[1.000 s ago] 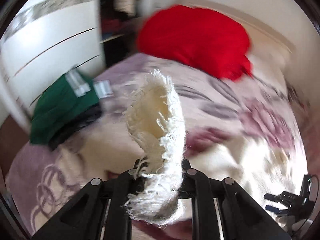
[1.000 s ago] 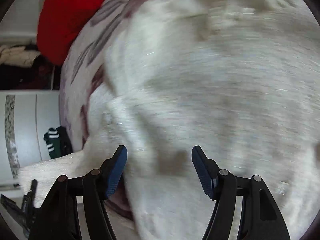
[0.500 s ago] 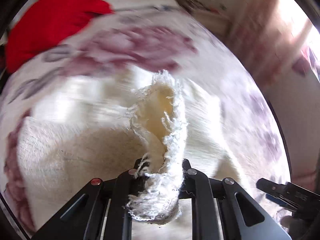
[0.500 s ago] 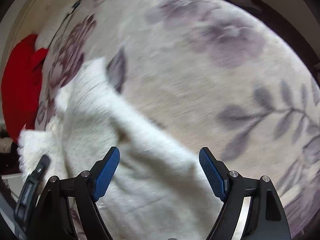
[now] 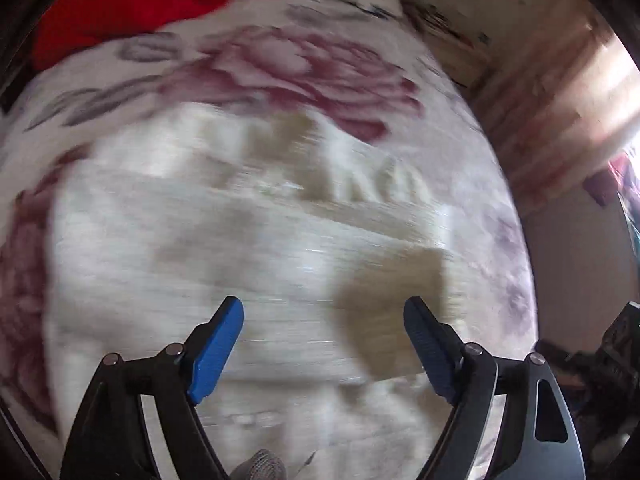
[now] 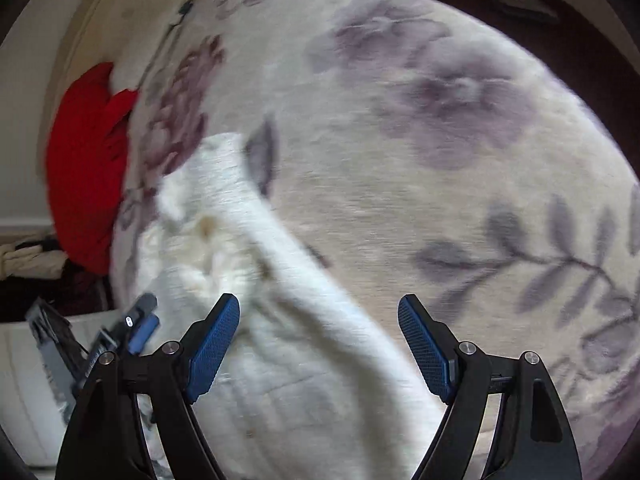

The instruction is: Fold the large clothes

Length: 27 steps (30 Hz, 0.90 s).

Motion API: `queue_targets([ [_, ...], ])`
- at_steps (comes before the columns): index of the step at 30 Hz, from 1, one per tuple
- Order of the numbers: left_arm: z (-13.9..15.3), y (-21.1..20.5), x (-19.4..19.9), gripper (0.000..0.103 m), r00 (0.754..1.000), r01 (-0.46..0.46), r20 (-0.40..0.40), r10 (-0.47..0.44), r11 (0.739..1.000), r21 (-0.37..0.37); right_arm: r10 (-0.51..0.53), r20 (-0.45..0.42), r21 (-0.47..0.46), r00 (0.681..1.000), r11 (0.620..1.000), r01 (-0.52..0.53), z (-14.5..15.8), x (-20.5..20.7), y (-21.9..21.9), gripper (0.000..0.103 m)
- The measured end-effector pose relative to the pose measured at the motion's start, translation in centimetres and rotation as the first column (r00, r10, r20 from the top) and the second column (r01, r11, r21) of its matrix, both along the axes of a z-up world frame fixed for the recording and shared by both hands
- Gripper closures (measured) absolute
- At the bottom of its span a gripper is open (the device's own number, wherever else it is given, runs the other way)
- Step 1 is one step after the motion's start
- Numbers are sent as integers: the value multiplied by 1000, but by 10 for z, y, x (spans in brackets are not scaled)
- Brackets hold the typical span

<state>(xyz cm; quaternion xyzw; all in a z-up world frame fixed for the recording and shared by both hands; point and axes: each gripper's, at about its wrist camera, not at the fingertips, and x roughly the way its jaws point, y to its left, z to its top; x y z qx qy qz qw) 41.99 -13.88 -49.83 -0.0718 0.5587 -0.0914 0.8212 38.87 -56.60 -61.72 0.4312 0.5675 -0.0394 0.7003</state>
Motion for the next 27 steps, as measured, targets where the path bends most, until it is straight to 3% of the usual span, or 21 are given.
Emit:
queue_targets([
  [3,1,66,-5,21,993,-112,42,106,983,145,66,49,67,997,995,-69,1,39,29,20],
  [6,-21,125,-7,21,983,-184,33,183,936,298,175,52,53,983,983,-178,-9,87,65,20],
  [8,-39,154,-6,21,975,-214,19,221,914,346,250,44,49,967,967,-252,-17,112,91,20],
  [9,-48,166,-7,21,971,-226,12,238,904,363,279,46,41,959,959,-281,-19,121,102,33],
  [10,-54,177,-9,21,967,-238,5,254,899,367,298,62,21,953,954,-300,-18,127,112,81],
  [11,-58,183,-10,21,964,-249,3,266,897,365,335,59,-20,940,942,-334,-14,133,123,96],
  [15,-81,195,-4,21,952,-280,-34,306,908,313,316,121,-193,941,937,-290,13,144,125,96],
  [17,-83,188,-4,21,948,-290,-38,317,905,312,344,44,-218,938,919,-327,-1,152,124,96],
  [19,-78,182,-6,21,950,-282,-40,309,907,312,397,-73,-157,915,901,-404,-26,156,123,92],
  [20,-71,178,-9,21,952,-281,-29,304,909,307,389,-101,-114,916,910,-399,-32,153,118,88],
  [21,-64,173,-12,21,956,-276,-15,294,913,301,349,-82,-67,934,933,-354,-31,148,107,75],
  [22,-58,170,-14,21,959,-271,1,284,913,303,290,-48,-32,956,956,-291,-26,143,93,55],
  [23,-53,164,-15,21,962,-267,30,272,908,323,231,-23,-11,973,973,-231,-21,139,79,48],
  [24,-50,160,-13,20,965,-258,54,255,906,337,152,0,11,988,988,-152,-17,136,61,41],
  [25,-49,156,-12,7,968,-249,68,241,904,348,81,13,38,997,996,-82,-18,137,45,40],
  [27,-53,148,-5,0,972,-234,76,221,899,370,11,-12,76,1000,997,-10,-29,149,25,40],
])
